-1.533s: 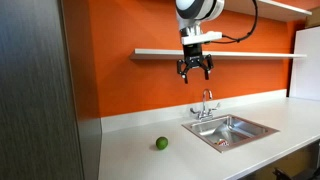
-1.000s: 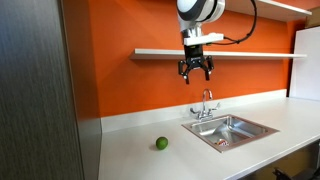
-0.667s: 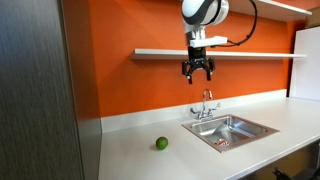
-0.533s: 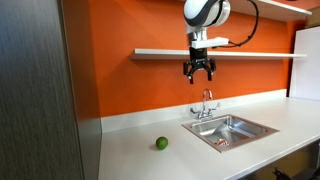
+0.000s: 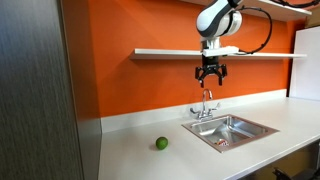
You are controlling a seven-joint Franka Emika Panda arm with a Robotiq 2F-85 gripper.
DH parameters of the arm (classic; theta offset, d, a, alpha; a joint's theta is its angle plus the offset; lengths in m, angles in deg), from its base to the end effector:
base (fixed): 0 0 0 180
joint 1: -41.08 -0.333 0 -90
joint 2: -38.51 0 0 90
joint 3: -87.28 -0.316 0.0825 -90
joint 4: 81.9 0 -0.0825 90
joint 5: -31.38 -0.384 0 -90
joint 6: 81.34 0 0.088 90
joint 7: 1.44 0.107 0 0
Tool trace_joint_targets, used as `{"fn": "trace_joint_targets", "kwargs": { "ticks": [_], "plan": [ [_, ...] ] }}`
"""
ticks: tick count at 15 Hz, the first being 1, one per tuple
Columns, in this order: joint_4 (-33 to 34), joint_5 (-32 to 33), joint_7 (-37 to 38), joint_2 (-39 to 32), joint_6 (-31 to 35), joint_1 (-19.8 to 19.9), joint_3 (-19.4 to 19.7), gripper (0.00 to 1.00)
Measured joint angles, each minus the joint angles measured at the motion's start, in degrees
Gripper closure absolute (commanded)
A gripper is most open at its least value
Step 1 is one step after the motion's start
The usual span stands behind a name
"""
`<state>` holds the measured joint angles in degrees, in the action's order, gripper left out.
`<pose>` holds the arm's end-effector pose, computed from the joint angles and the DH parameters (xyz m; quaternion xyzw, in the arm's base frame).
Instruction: Pick up the object from the sink and put it on the counter
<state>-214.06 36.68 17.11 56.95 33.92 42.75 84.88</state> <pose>0.4541 0.0012 0.4755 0.9893 -0.1367 0.0211 0.0458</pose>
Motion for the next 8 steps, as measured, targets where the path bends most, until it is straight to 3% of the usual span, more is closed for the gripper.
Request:
{"fn": "trace_joint_targets", "kwargs": {
  "ticks": [8],
  "plan": [
    [-1.5,2.0,0.1,-7.8,7.7,3.6,4.0,0.00]
  ]
}}
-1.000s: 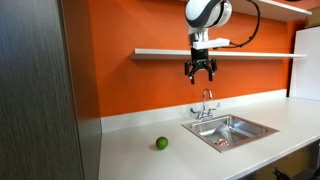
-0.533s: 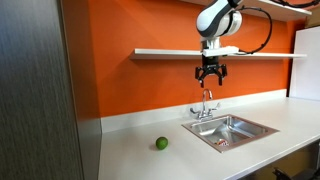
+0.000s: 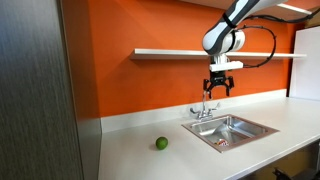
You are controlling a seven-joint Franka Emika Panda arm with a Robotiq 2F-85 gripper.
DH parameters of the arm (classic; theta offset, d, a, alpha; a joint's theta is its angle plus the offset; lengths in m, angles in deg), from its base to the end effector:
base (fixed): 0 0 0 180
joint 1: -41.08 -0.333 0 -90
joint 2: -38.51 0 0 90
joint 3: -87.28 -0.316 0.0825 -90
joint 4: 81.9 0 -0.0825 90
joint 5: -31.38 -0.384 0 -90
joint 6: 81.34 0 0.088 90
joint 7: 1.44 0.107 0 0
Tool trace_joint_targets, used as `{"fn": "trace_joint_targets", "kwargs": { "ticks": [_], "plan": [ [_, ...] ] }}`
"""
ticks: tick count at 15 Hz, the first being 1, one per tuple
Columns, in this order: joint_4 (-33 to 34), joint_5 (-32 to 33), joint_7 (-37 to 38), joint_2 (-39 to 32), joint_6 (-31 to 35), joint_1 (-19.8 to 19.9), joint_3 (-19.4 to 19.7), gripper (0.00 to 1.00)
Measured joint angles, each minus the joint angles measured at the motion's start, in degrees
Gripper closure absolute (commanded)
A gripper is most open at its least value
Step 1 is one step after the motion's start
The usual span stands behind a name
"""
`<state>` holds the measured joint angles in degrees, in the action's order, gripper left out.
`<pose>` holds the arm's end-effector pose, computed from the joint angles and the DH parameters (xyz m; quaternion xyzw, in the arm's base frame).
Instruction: Pick up the object from the sink and put it on the counter
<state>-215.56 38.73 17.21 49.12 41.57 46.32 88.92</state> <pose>0.4736 -0.0627 0.4115 0.9812 -0.1863 0.0041 0.0510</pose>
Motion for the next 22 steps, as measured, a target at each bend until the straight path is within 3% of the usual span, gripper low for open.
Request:
{"fn": "trace_joint_targets", "kwargs": {
  "ticks": [12,22],
  "plan": [
    [0.5,0.2,0.1,-16.4,12.2,0.5,4.2,0.00],
    [4.9,-0.7,0.1,-27.9,15.2,0.3,6.3,0.00]
  ]
}}
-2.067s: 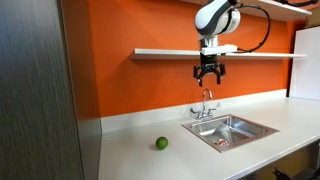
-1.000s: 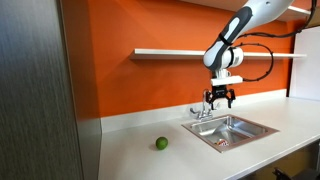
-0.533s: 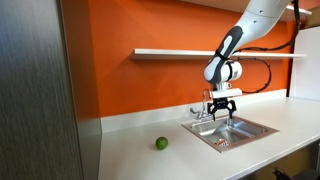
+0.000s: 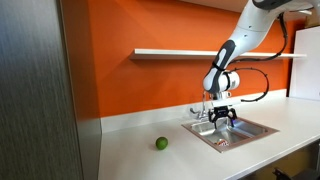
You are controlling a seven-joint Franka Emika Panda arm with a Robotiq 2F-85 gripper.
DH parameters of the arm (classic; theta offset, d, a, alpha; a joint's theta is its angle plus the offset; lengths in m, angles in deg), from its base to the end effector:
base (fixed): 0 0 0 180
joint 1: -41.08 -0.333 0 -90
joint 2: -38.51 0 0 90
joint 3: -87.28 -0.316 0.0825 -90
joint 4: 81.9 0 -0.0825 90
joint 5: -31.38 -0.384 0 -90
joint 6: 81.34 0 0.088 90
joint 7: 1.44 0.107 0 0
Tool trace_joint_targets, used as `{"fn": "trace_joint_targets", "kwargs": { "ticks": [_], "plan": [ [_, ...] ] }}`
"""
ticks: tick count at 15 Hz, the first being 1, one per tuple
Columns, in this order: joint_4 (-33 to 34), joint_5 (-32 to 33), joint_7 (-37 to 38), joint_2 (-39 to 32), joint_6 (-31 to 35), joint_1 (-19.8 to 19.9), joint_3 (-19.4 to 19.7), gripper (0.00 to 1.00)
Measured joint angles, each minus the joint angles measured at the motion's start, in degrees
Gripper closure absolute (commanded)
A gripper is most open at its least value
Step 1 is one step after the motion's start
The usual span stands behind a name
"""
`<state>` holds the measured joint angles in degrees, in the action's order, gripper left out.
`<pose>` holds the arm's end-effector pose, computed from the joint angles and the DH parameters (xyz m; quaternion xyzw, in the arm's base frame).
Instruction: Pick up the object from the sink and put it on the counter
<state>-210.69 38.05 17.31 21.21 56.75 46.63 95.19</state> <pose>0.5131 -0.1249 0.2209 0.9690 -0.2303 -0.0664 0.0595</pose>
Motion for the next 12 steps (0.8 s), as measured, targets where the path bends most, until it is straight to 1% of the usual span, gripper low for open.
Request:
{"fn": "trace_joint_targets", "kwargs": {
  "ticks": [5,12],
  "plan": [
    [2.0,-1.6,0.0,-4.6,0.8,-0.5,0.0,0.00],
    [4.9,-3.0,0.0,-9.2,1.2,-0.6,0.1,0.00]
  ]
}}
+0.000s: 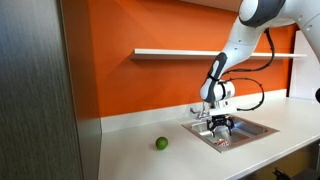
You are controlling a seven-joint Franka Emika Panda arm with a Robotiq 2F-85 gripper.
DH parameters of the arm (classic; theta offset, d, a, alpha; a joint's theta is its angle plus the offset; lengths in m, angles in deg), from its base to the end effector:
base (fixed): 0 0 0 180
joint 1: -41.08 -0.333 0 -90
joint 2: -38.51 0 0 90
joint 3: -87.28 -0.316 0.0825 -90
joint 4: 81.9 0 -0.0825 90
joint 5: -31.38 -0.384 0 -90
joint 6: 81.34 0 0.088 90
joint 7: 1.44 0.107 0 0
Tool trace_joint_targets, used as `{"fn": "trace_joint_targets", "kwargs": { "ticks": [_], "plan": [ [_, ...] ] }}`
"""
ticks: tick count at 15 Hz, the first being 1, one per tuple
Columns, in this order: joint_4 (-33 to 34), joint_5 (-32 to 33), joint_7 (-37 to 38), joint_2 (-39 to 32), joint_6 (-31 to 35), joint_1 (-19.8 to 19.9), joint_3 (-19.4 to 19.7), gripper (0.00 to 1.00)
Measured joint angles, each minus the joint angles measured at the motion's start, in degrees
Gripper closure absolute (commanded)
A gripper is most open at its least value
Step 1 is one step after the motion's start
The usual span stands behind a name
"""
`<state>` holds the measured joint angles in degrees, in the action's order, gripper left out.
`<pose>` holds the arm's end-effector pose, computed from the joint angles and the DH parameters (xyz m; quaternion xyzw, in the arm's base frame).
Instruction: Pick up the object from the sink and put it on the counter
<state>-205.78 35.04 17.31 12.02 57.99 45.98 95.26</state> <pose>0.5287 -0.1236 0.1666 0.9644 -0.2417 -0.0919 0.0547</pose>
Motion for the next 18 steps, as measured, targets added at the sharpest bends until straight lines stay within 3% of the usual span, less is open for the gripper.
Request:
{"fn": "trace_joint_targets", "kwargs": {
  "ticks": [8,18],
  "plan": [
    [3.2,-1.2,0.0,-4.5,0.9,0.0,0.9,0.00],
    [3.6,-1.4,0.0,-4.8,0.9,-0.1,1.1,0.00]
  ]
}}
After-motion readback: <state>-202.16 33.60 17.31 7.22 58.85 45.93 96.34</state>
